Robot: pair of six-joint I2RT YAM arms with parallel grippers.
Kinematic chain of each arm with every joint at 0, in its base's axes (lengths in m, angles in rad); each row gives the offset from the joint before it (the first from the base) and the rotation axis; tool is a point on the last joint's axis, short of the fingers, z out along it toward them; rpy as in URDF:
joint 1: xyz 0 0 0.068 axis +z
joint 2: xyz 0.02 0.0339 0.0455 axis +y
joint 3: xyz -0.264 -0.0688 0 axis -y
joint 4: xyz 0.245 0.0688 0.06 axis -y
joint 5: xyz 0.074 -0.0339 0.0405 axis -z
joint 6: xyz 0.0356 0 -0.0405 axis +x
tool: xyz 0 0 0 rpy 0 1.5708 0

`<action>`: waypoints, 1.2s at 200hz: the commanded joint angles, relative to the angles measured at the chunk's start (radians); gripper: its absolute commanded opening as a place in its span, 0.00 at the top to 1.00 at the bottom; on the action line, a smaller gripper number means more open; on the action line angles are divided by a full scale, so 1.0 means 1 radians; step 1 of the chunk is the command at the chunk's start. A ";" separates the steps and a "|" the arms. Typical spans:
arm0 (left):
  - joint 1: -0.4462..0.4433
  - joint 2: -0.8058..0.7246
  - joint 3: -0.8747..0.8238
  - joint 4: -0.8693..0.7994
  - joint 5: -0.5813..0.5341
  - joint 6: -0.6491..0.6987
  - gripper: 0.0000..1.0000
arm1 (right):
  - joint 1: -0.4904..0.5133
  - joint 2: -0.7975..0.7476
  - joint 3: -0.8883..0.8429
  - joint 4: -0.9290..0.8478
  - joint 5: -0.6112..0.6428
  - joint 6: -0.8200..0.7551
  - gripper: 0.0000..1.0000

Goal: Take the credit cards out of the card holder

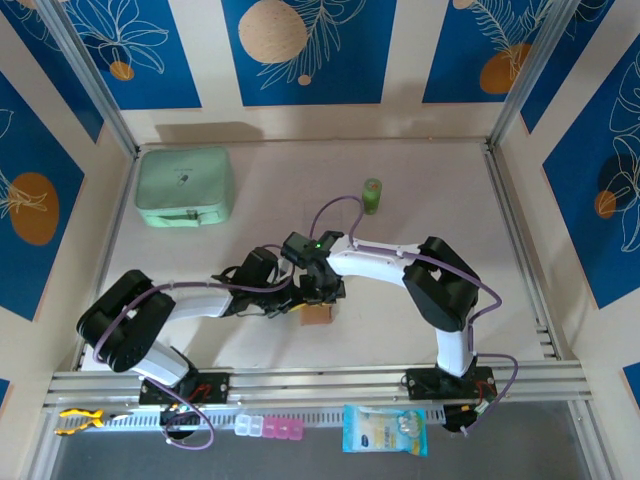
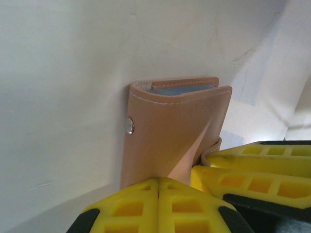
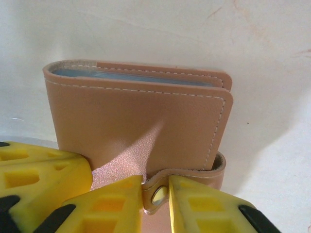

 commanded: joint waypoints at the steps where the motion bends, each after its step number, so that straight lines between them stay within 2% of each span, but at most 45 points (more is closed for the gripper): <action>1: -0.011 0.011 0.007 -0.097 -0.034 0.024 1.00 | 0.003 -0.040 -0.023 -0.036 0.034 -0.004 0.77; 109: -0.011 -0.050 0.057 -0.118 -0.030 0.026 1.00 | -0.046 -0.120 -0.074 -0.057 0.070 -0.020 0.74; 169: -0.011 -0.058 0.069 -0.132 -0.037 0.029 0.96 | -0.060 -0.120 -0.111 -0.012 0.040 -0.024 0.75; 240: -0.012 -0.062 0.077 -0.148 -0.050 0.031 0.95 | -0.082 -0.120 -0.174 0.070 -0.016 -0.017 0.77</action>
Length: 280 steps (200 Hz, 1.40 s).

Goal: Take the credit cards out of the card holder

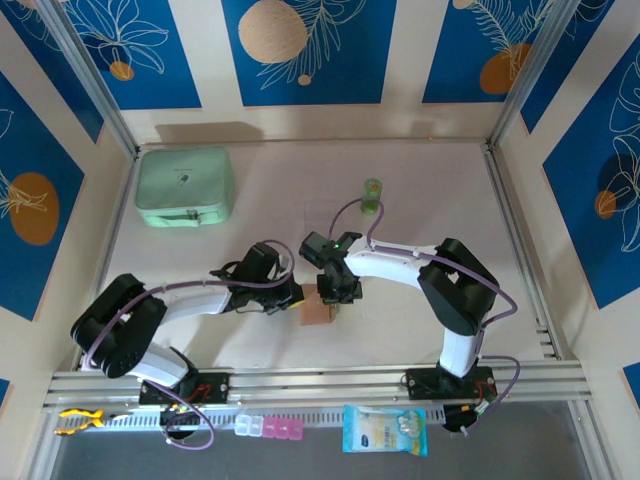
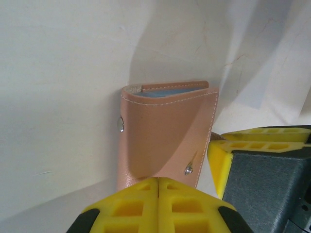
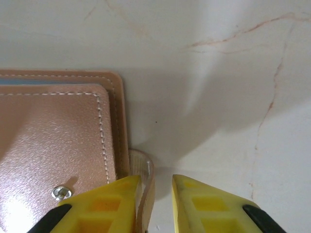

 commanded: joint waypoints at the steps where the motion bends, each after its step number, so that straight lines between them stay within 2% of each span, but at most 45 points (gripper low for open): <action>1: -0.008 -0.021 0.020 -0.024 -0.016 0.015 0.95 | -0.010 -0.029 -0.024 0.026 -0.041 -0.002 0.77; 109: -0.008 -0.022 0.019 -0.022 -0.023 0.013 0.95 | -0.021 -0.027 -0.066 0.084 -0.071 0.003 0.81; 280: -0.006 -0.071 0.006 -0.044 -0.067 0.027 0.93 | -0.022 -0.077 -0.049 0.028 -0.038 -0.009 0.91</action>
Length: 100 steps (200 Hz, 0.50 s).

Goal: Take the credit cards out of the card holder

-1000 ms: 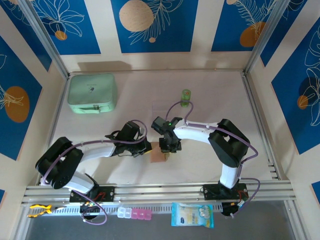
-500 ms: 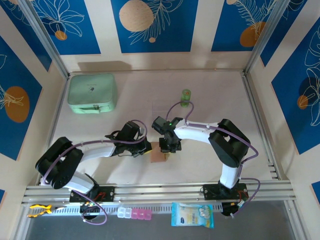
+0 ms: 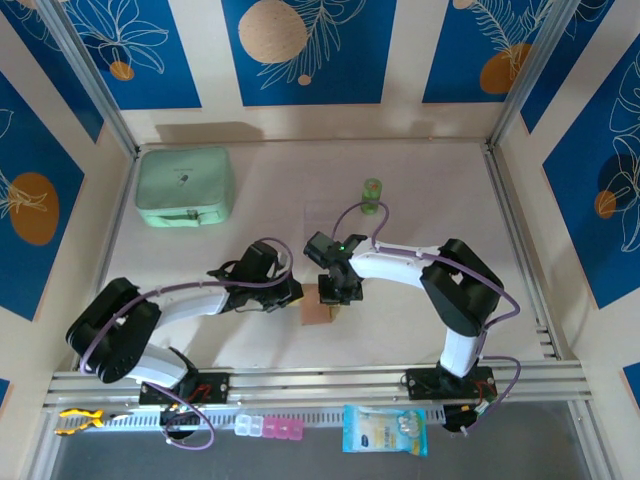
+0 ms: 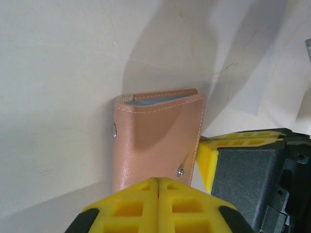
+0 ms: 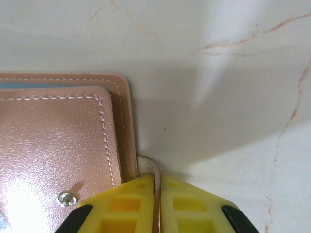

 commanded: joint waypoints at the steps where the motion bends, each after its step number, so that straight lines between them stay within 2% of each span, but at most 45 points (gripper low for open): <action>1: -0.006 -0.035 0.006 -0.036 -0.034 0.024 0.92 | -0.004 -0.051 0.001 -0.048 0.013 -0.008 0.92; 100: 0.027 -0.114 -0.013 -0.093 -0.064 0.049 0.89 | 0.006 -0.111 0.044 -0.110 0.032 -0.016 0.92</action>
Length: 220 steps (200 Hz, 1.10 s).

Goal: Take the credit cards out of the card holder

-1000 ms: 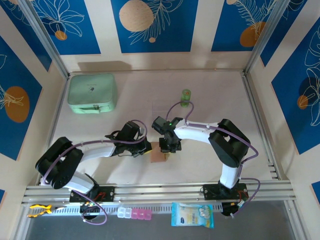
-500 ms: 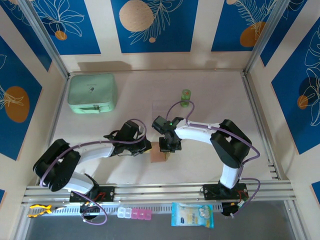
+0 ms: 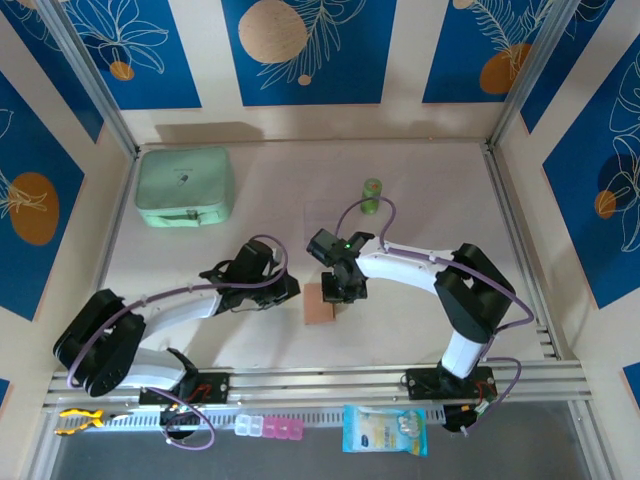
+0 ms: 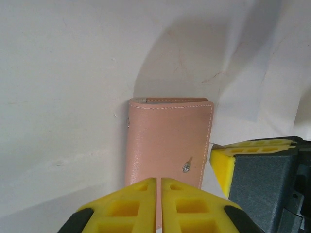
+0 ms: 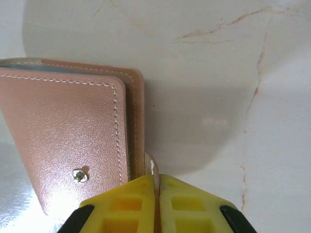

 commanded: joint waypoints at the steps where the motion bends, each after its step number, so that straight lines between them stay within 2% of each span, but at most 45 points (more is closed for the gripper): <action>1: 0.015 -0.026 -0.013 -0.030 -0.015 0.022 0.89 | 0.005 -0.044 0.041 -0.052 0.014 -0.012 0.92; 91: 0.055 -0.112 -0.042 -0.078 -0.019 0.044 0.82 | 0.033 -0.031 0.138 -0.099 0.023 -0.003 0.92; 165: 0.098 -0.196 -0.065 -0.125 -0.017 0.065 0.80 | 0.061 0.028 0.244 -0.131 0.013 -0.028 0.92; 220: 0.110 -0.200 -0.071 -0.128 -0.010 0.070 0.79 | 0.085 0.057 0.290 -0.152 0.018 -0.056 0.92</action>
